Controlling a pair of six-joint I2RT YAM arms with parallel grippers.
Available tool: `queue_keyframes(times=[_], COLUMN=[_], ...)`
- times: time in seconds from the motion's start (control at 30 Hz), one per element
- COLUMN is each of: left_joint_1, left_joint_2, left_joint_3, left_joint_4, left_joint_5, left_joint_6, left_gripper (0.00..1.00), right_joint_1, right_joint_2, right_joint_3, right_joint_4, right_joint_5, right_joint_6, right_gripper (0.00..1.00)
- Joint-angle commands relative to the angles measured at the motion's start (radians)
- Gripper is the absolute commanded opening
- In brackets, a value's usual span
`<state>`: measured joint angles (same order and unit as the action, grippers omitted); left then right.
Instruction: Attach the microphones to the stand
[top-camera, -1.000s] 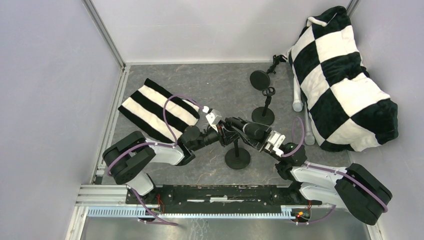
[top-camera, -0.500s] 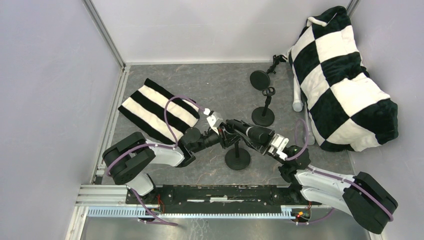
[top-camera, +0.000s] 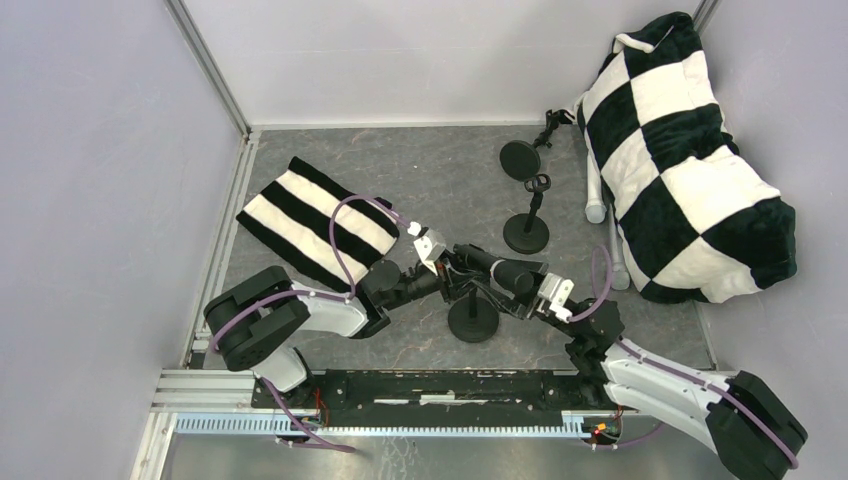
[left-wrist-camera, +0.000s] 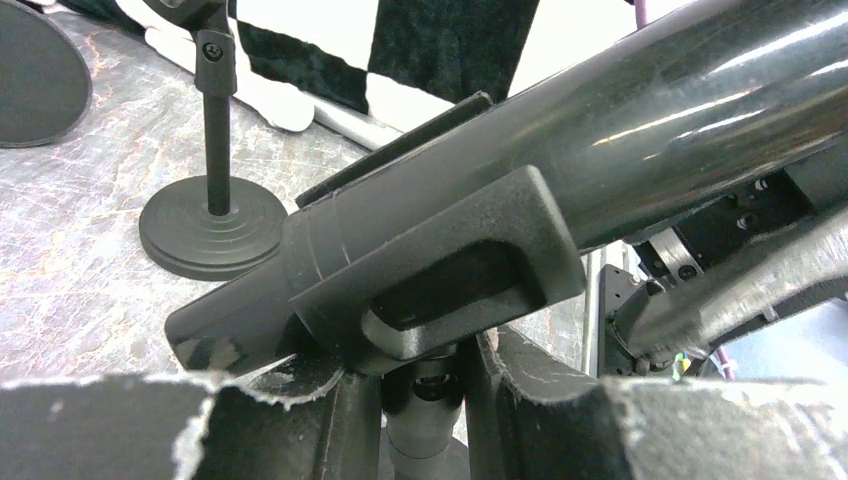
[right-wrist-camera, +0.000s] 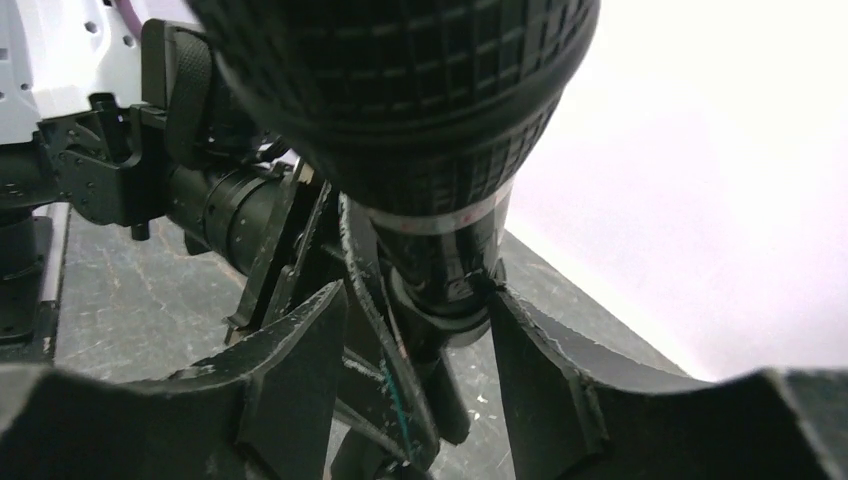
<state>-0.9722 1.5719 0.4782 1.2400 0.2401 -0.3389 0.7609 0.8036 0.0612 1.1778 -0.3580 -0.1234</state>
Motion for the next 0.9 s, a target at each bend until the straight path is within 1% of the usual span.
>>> queue_keyframes(times=[0.0, 0.17, 0.2, 0.33, 0.4, 0.5, 0.6, 0.73, 0.87], left_joint_1=[-0.016, -0.016, -0.016, -0.016, -0.016, -0.016, -0.016, -0.016, -0.016], left_joint_2=[0.013, 0.015, 0.016, 0.013, 0.008, -0.005, -0.02, -0.048, -0.084], left_joint_3=[-0.027, -0.037, -0.04, -0.044, -0.041, -0.031, -0.023, -0.008, 0.005], left_joint_4=[-0.072, -0.053, -0.05, -0.05, -0.068, -0.097, -0.12, -0.18, -0.254], left_joint_5=[0.024, 0.02, 0.02, 0.01, 0.002, -0.004, -0.011, -0.023, -0.049], left_joint_6=[-0.056, -0.066, -0.067, -0.068, -0.066, -0.052, -0.04, -0.014, 0.02], left_gripper=[0.02, 0.02, 0.02, 0.02, 0.02, 0.02, 0.02, 0.02, 0.02], right_joint_1=[0.005, 0.004, 0.006, 0.004, 0.004, 0.005, 0.004, 0.004, 0.004], right_joint_2=[-0.056, -0.167, -0.195, -0.304, -0.356, -0.43, -0.517, -0.616, -0.631], right_joint_3=[-0.04, -0.056, -0.082, -0.095, -0.089, -0.037, -0.011, 0.077, 0.217], right_joint_4=[-0.162, -0.179, -0.193, -0.276, -0.365, -0.59, -0.742, -0.971, -1.205], right_joint_5=[-0.019, -0.005, -0.002, 0.007, 0.032, 0.045, 0.062, 0.18, 0.271], right_joint_6=[0.045, 0.066, 0.068, 0.074, 0.084, 0.055, 0.064, 0.111, 0.16], right_gripper=[0.62, 0.68, 0.68, 0.69, 0.69, 0.68, 0.68, 0.68, 0.71])
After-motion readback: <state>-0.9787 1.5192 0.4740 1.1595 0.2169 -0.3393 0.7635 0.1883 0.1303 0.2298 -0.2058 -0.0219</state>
